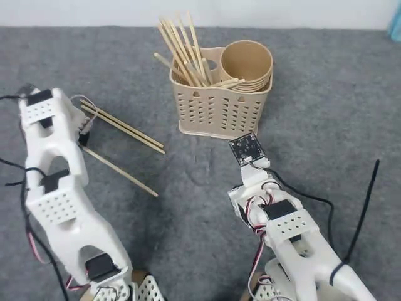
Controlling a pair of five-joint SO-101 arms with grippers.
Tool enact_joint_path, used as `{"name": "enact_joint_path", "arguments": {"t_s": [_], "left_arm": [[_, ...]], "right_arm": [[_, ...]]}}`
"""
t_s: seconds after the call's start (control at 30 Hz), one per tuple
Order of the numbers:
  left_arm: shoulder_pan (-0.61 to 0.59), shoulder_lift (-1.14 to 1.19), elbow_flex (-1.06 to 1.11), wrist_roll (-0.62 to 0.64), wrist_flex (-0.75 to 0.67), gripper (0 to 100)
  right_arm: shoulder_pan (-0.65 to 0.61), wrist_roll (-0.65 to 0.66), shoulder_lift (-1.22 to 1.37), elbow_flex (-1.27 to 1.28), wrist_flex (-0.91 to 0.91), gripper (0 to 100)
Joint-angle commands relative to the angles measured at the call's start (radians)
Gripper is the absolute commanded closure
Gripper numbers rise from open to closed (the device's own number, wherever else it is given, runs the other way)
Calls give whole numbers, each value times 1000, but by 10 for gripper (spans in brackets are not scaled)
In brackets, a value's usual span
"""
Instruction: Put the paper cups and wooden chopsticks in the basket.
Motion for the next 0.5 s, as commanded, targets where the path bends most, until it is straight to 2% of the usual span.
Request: {"name": "enact_joint_path", "arguments": {"t_s": [0.0,0.27,0.47], "left_arm": [[-8,-158,-19,-34,78,989],[-8,-351,-8,-40,262,989],[-2,-597,151,-46,282,989]], "right_arm": [[8,23,-5,-8,-30,991],[8,20,-5,-8,-28,991],[8,20,-5,-8,-22,991]]}}
